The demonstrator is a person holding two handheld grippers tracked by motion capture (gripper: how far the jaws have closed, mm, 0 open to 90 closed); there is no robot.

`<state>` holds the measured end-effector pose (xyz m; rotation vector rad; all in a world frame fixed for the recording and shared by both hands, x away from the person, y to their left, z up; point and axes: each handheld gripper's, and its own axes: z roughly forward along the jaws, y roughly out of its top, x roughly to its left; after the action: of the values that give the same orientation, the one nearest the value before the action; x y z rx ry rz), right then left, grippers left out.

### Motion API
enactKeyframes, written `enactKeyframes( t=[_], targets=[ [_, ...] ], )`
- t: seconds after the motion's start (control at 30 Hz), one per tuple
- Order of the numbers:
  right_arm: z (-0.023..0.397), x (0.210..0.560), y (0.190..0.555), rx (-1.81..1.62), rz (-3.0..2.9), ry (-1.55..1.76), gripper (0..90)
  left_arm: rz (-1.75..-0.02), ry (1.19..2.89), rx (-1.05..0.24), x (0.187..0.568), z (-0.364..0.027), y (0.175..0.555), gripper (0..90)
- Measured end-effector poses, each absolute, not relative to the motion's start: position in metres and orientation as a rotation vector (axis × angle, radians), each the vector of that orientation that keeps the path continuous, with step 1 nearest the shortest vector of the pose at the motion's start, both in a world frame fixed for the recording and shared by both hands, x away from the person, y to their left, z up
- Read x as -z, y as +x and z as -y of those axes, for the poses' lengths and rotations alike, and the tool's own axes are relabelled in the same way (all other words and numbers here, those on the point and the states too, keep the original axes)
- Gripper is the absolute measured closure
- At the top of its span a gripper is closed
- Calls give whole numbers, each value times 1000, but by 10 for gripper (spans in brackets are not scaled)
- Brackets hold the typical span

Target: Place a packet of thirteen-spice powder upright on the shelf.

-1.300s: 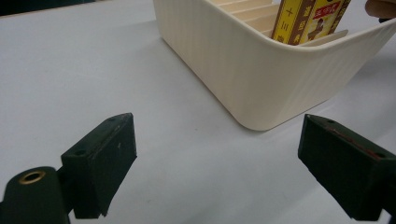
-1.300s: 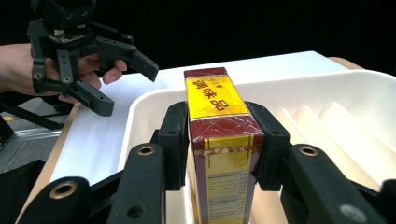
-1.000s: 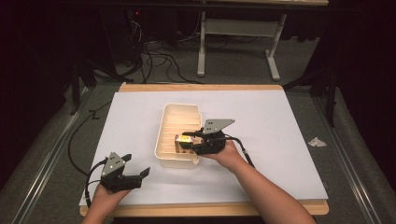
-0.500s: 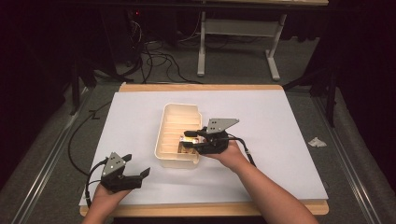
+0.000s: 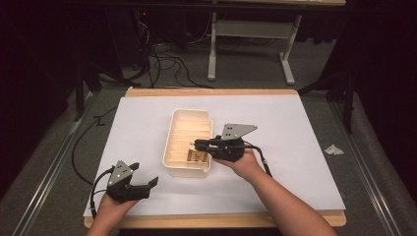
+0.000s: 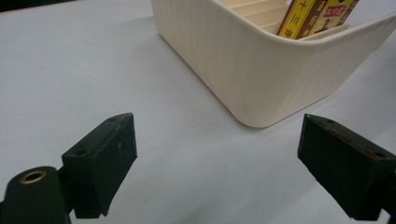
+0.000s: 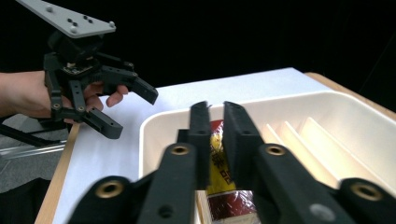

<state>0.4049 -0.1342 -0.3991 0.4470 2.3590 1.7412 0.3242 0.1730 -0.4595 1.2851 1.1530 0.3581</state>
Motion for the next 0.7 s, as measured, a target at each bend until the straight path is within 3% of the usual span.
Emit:
enactKeyframes(
  t=[0.17,0.7],
  targets=[
    [131,404,409,-1733,-2365,503,896,-1152,1284,-360,459,-174,323,125],
    [120,408,414,-1740,-2360,515,900,-1154,1277,-363,459,-176,323,125]
  ],
)
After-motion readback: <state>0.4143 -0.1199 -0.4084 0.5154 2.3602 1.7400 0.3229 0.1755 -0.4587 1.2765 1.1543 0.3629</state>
